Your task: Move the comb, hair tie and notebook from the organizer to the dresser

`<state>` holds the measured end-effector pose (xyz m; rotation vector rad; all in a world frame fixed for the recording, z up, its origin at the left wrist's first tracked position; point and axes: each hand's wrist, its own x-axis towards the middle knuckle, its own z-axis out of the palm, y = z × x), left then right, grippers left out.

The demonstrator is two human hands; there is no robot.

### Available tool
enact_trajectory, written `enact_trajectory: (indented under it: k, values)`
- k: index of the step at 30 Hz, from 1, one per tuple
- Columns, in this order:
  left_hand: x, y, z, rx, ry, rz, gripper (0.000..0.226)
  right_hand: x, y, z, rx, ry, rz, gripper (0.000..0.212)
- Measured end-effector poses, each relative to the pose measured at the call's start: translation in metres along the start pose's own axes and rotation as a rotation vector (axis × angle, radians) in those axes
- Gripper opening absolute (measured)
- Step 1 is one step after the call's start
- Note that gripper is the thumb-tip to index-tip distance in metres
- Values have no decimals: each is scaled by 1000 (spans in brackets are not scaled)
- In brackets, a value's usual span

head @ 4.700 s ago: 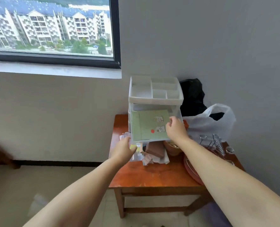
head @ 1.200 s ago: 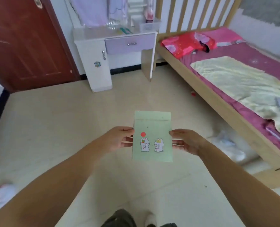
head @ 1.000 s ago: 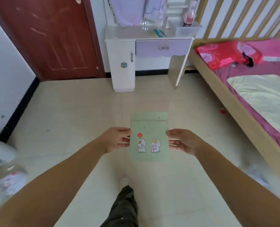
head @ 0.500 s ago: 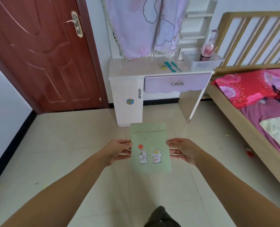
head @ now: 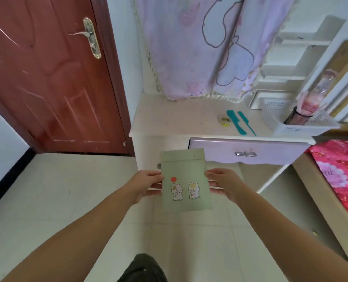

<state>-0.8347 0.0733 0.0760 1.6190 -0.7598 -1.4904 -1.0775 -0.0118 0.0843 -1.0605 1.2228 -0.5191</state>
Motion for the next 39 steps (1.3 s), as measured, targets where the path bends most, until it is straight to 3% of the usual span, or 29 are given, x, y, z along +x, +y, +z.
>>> enact_trajectory:
  k: [14,19,22,31,36,39]
  values:
    - [314,146,6,275,-41,-57,10,276,-106,-44,-14,376,71,4]
    - [394,168,33,357,-20,-90,14,351,-123,-72,-255,419,65,31]
    - [434,174,44,398,14,-123,22,393,-132,-84,-366,419,100,37]
    - [485,179,46,862,-77,-138,35,440,-115,-92,-667,354,176,34]
    - [493,182,41,1087,-139,-121,39,442,-117,-88,-690,359,173,29]
    - [488,176,32,1122,-201,10,32,439,-130,-91,-611,423,174,33]
